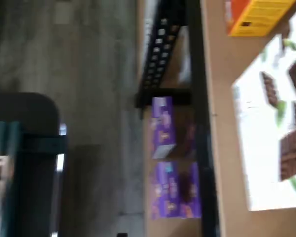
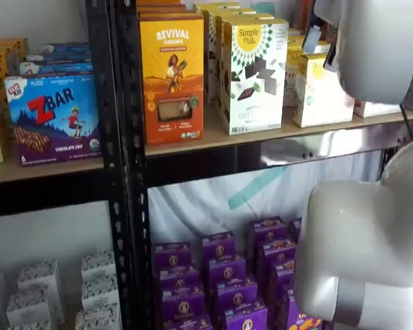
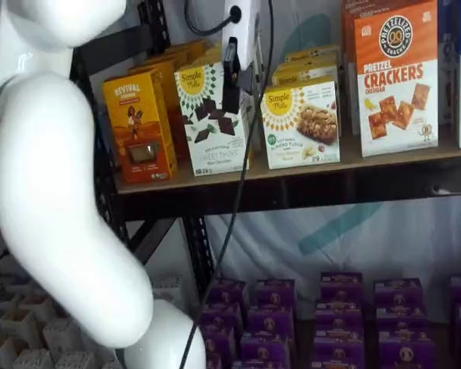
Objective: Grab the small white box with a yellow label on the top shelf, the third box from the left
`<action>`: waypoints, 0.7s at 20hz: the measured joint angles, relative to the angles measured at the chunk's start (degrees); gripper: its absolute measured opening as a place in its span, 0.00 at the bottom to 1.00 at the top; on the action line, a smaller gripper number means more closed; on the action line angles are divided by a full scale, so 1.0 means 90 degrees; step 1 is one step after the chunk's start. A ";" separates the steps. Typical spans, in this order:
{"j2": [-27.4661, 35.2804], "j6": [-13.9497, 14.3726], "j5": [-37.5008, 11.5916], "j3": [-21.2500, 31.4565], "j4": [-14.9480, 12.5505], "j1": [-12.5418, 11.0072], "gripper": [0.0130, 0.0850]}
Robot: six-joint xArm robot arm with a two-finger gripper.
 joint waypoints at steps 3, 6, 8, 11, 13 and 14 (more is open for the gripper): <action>0.0006 -0.0076 -0.0441 0.0121 0.0190 -0.0080 1.00; 0.0086 -0.0146 -0.0914 0.0186 0.0300 -0.0102 1.00; 0.0141 -0.0172 -0.1173 0.0197 0.0279 -0.0062 1.00; 0.0353 -0.0176 -0.1469 0.0075 0.0150 0.0047 1.00; 0.0505 -0.0163 -0.1518 -0.0055 0.0075 0.0097 1.00; 0.0618 -0.0154 -0.1548 -0.0150 -0.0008 0.0142 1.00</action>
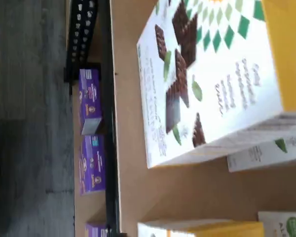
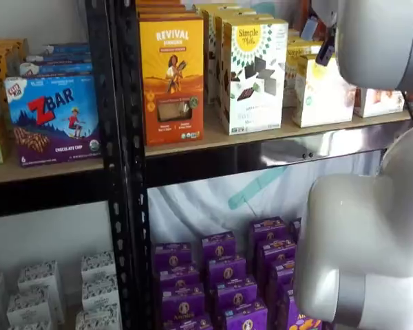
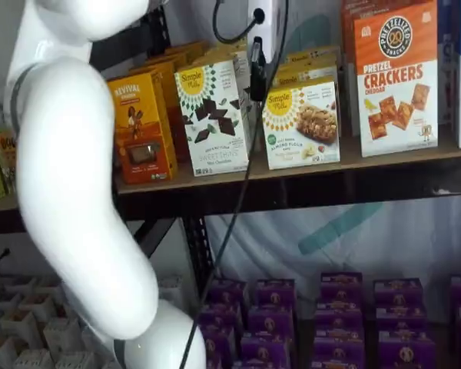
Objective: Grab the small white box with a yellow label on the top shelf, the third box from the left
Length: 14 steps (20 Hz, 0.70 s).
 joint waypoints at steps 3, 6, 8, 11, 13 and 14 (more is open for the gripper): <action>0.0367 0.0049 0.0170 -0.0399 -0.0310 0.0119 1.00; 0.0725 0.0098 0.0427 -0.0799 -0.0580 0.0212 1.00; 0.0906 0.0114 0.0568 -0.1004 -0.0652 0.0229 1.00; 0.0979 0.0115 0.0536 -0.1053 -0.0816 0.0285 1.00; 0.1044 0.0123 0.0577 -0.1104 -0.0945 0.0329 1.00; 0.1081 0.0132 0.0617 -0.1134 -0.1020 0.0356 1.00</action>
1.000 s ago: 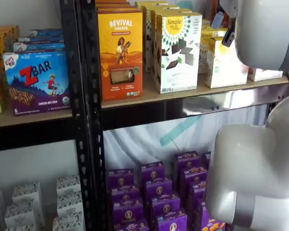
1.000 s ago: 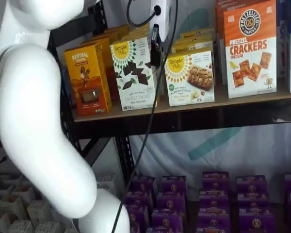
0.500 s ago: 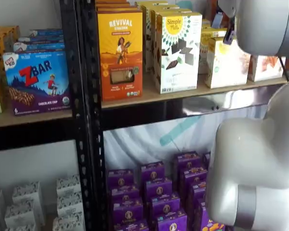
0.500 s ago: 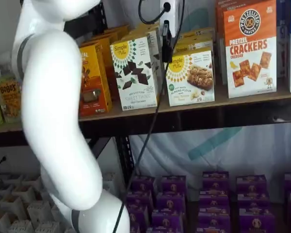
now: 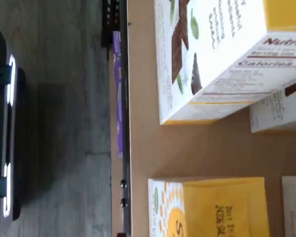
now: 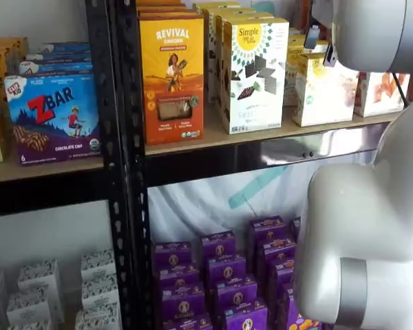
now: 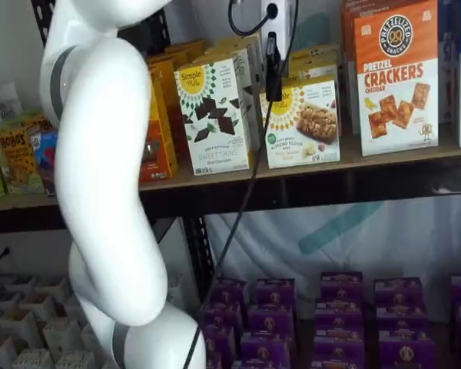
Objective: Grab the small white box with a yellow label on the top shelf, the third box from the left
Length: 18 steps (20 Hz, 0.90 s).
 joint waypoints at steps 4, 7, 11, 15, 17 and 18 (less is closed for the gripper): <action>0.0196 0.0031 0.0310 -0.0203 -0.0360 0.0106 1.00; 0.0209 0.0033 0.0325 -0.0155 -0.0526 0.0152 1.00; 0.0188 0.0023 0.0291 -0.0037 -0.0602 0.0166 1.00; 0.0202 0.0043 0.0327 -0.0013 -0.0702 0.0213 1.00; 0.0213 0.0064 0.0356 -0.0011 -0.0760 0.0246 1.00; 0.0208 0.0072 0.0351 0.0007 -0.0759 0.0253 1.00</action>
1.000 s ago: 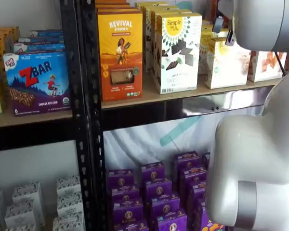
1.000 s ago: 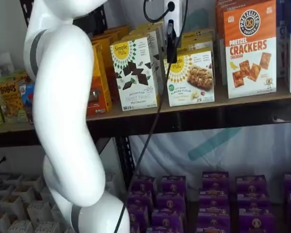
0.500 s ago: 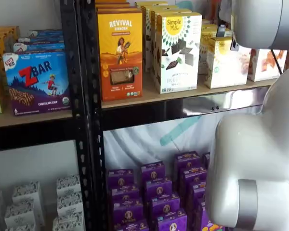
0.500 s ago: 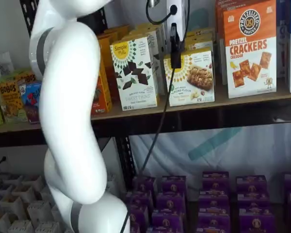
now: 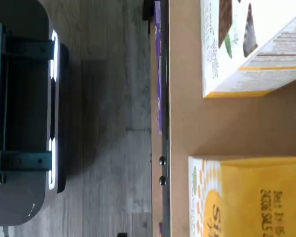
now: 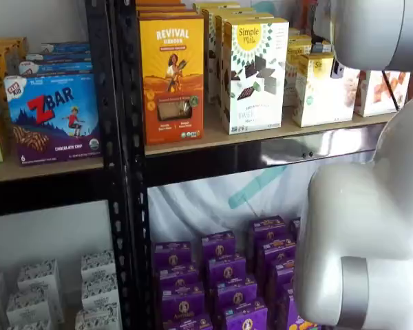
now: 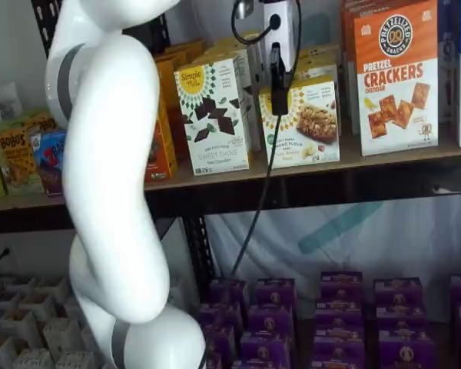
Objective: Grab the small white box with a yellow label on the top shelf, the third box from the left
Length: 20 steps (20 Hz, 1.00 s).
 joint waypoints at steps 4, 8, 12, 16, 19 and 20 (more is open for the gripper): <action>-0.0061 -0.0001 -0.0117 0.0096 0.0149 -0.0028 0.83; -0.0127 -0.0021 -0.0252 0.0190 0.0259 -0.0063 0.72; -0.0186 -0.0037 -0.0345 0.0277 0.0265 -0.0075 0.72; -0.0258 -0.0084 -0.0461 0.0390 0.0390 -0.0138 0.61; -0.0292 -0.0115 -0.0535 0.0445 0.0462 -0.0177 0.50; -0.0297 -0.0119 -0.0551 0.0454 0.0469 -0.0180 0.50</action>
